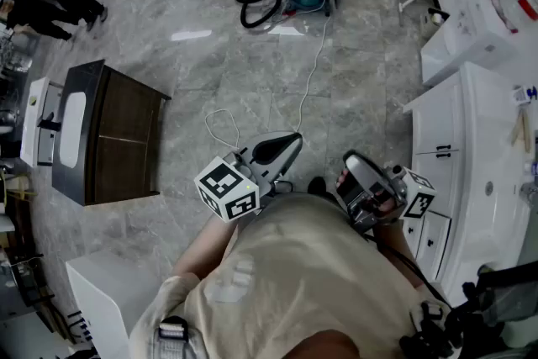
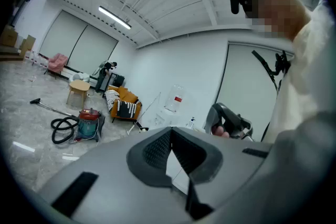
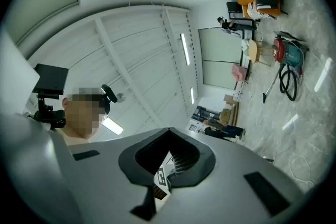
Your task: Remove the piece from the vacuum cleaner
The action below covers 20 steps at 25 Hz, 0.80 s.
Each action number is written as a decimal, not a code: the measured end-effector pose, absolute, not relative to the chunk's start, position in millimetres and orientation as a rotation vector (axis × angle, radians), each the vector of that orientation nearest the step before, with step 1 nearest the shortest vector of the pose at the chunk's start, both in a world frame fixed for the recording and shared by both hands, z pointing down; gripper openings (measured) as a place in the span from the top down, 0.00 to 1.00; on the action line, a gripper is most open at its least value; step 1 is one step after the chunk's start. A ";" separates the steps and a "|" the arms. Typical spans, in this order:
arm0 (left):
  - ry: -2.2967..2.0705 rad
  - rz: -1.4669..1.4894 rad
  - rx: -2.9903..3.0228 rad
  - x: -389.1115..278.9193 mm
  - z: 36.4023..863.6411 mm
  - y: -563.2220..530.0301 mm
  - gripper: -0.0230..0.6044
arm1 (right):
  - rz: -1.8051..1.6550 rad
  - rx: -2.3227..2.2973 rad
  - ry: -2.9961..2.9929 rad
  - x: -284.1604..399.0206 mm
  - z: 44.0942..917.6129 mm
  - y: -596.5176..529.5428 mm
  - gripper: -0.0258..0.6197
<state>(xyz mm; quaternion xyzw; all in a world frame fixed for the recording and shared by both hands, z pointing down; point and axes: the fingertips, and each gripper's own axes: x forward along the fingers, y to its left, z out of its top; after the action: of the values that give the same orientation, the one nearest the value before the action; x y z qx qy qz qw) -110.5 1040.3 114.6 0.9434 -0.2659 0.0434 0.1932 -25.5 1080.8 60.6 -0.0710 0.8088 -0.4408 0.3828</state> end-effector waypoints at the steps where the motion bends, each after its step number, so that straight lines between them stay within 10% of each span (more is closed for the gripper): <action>1: -0.745 0.107 2.643 -104.1 111.4 1039.7 0.96 | -1.125 -0.189 2.065 -17.2 61.0 1080.5 0.96; 20: -0.813 0.246 2.656 -66.5 115.6 1054.9 0.96 | -1.187 -0.068 2.036 12.9 76.8 1072.8 0.96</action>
<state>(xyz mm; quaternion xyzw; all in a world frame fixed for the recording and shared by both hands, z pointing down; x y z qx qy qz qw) -66.5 1054.9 115.6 0.9376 -0.2870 0.0869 0.1758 12.9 1072.8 76.8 -0.0268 0.7979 -0.4654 0.3821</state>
